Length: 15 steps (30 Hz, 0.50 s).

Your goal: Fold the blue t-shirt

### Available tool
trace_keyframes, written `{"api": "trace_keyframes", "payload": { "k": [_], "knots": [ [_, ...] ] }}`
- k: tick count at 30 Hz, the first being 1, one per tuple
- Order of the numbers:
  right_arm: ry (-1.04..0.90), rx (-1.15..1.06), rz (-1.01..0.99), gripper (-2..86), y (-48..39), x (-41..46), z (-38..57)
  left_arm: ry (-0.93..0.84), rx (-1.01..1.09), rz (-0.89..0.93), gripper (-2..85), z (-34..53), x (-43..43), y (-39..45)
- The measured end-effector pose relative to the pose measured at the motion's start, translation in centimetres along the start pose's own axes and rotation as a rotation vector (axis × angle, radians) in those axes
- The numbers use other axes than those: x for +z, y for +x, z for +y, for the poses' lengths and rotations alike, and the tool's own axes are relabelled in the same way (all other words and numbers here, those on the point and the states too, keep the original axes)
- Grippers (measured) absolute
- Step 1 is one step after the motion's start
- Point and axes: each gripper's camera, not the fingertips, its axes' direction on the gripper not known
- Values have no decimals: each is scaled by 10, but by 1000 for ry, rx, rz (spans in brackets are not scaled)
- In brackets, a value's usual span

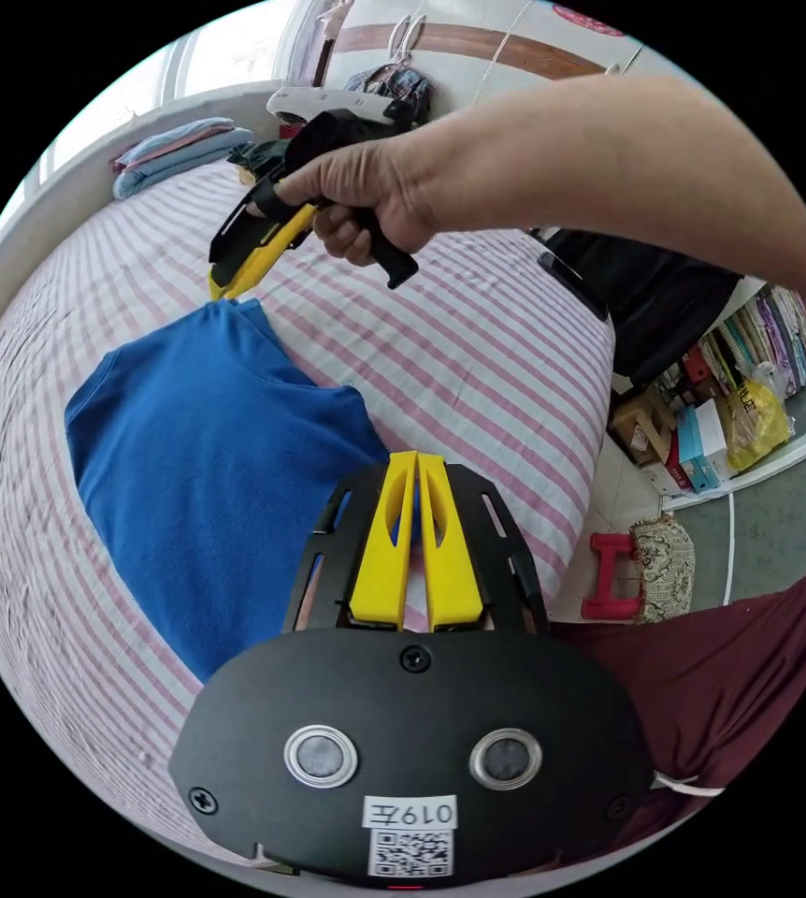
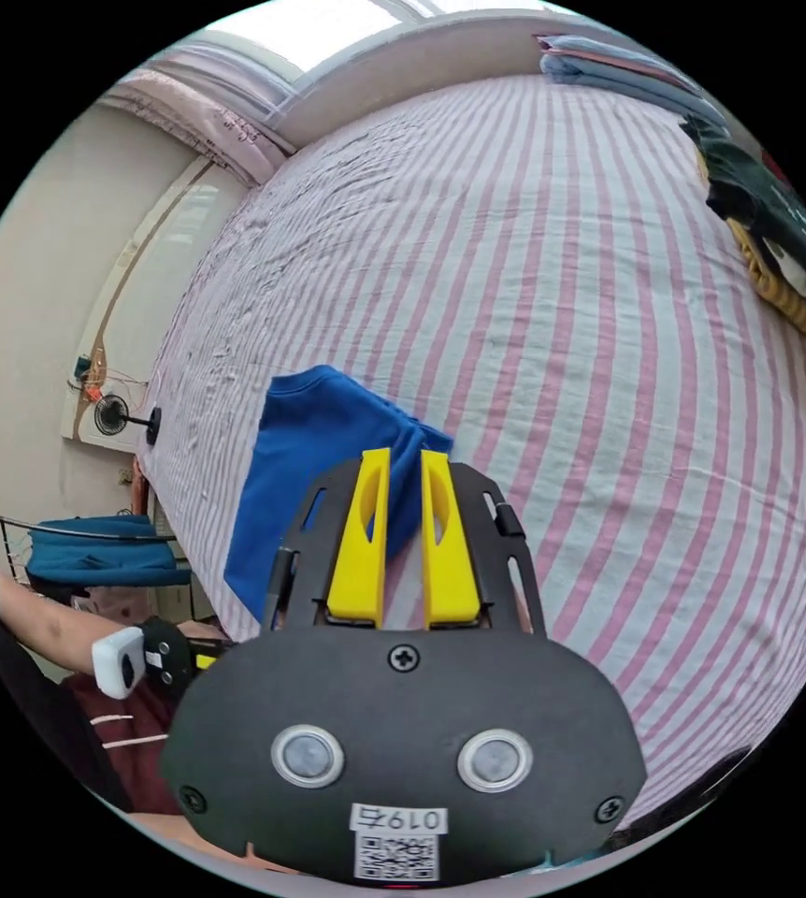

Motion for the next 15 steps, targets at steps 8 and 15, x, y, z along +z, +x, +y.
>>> {"api": "trace_keyframes", "payload": {
  "k": [8, 15],
  "knots": [
    [-128, -62, 108, 20, -36, -10, 14, -89, 2, 9, 6, 29, 35, -4],
    [-160, -61, 143, -8, -37, -29, 8, -101, -47, 48, 6, 53, 50, -21]
  ]
}}
